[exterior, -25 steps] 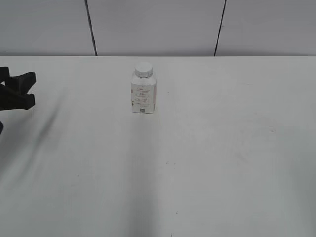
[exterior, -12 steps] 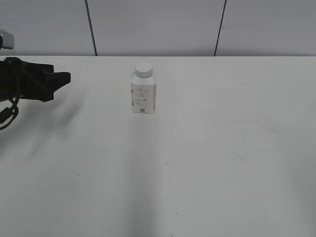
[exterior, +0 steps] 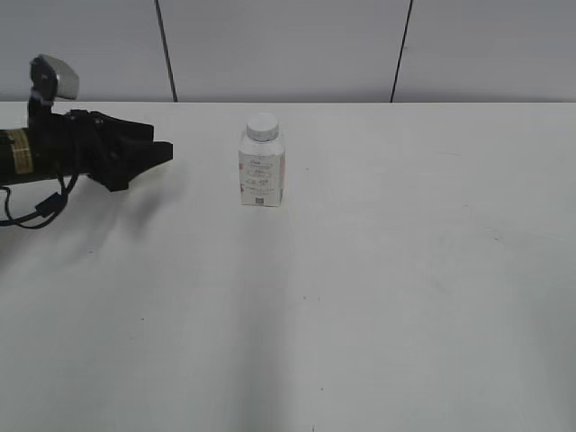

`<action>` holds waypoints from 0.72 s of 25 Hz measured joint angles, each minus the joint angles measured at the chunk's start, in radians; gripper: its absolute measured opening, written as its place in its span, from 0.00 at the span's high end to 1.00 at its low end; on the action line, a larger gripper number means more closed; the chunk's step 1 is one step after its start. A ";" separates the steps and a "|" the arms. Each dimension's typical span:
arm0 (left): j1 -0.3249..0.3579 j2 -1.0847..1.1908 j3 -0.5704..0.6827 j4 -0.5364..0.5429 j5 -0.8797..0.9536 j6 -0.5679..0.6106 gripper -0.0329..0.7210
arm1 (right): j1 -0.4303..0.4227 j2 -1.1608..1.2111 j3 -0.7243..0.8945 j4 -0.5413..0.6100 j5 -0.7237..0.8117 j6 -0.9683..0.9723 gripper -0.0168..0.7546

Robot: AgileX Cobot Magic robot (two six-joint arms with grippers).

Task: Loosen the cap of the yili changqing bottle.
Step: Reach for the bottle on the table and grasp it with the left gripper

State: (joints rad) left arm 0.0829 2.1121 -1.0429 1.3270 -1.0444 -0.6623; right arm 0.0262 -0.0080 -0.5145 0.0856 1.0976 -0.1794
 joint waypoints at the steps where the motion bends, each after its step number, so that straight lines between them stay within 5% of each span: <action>1: -0.009 0.022 -0.027 0.028 -0.004 -0.002 0.43 | 0.000 0.000 0.000 0.000 0.000 0.000 0.31; 5: -0.059 0.089 -0.136 0.115 -0.003 -0.003 0.40 | 0.000 0.000 0.000 0.000 0.000 0.000 0.31; 11: -0.149 0.175 -0.256 0.128 0.045 -0.007 0.17 | 0.000 0.000 0.000 0.000 0.000 0.000 0.31; 18: -0.202 0.279 -0.363 0.120 0.063 -0.007 0.16 | 0.000 0.000 0.000 0.000 0.000 0.000 0.31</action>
State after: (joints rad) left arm -0.1195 2.3913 -1.4055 1.4469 -0.9816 -0.6692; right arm 0.0262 -0.0080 -0.5145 0.0856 1.0976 -0.1794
